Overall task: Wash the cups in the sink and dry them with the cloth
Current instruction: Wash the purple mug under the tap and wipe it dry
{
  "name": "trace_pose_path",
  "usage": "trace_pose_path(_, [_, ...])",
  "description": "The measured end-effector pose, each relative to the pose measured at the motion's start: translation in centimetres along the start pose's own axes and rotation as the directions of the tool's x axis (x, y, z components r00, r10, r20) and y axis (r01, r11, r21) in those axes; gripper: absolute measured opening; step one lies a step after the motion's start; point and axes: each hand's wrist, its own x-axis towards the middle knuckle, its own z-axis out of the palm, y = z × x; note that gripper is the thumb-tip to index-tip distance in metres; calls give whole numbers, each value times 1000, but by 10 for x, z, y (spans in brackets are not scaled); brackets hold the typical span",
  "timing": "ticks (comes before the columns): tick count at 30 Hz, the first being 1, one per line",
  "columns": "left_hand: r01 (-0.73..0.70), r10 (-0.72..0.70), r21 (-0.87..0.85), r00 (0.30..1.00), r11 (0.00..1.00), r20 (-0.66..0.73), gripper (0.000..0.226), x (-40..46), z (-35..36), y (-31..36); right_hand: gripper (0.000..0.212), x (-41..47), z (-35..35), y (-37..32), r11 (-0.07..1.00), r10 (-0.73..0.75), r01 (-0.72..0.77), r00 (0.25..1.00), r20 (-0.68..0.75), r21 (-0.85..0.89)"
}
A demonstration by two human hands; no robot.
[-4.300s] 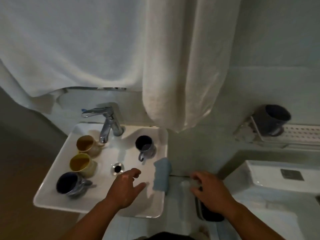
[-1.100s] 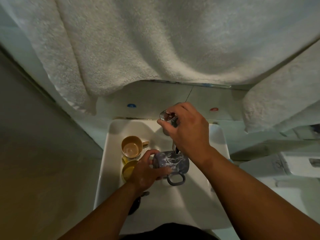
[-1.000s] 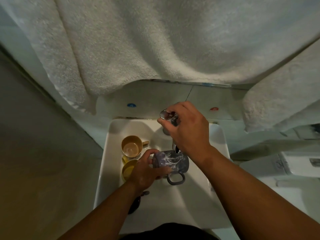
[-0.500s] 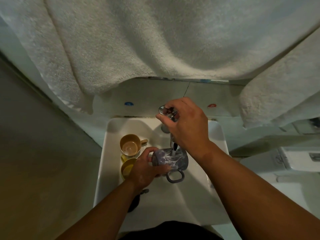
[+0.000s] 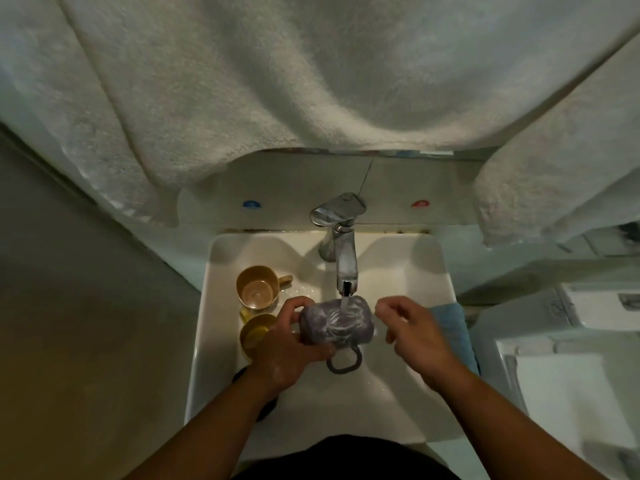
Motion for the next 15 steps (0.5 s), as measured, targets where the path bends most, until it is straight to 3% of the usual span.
trace_pose_path(2, [-45, 44, 57, 999, 997, 12, 84, -2, -3, 0, 15, 3, 5, 7, 997, 36, -48, 987, 159, 67])
trace_pose_path(4, [-90, 87, 137, 996, 987, 29, 86, -6, -8, 2, 18, 3, 12, 2, 998, -9, -4, 976, 217, 55])
trace_pose_path(7, [-125, 119, 207, 992, 970, 39, 89, -8, -19, 5, 20, 4, 20, -8, 985, -50, 6, 966, 252, 170])
trace_pose_path(11, [26, -26, -25, 1000, 999, 5, 65, -13, -24, 13, 28, 4, 27, -13, 984, -81, 43, 971, 225, 171])
trace_pose_path(15, [8, -9, -18, 999, 1000, -43, 65, -17, -21, 7, 21, 2, 35, -19, 984, -89, 47, 966, 243, 175])
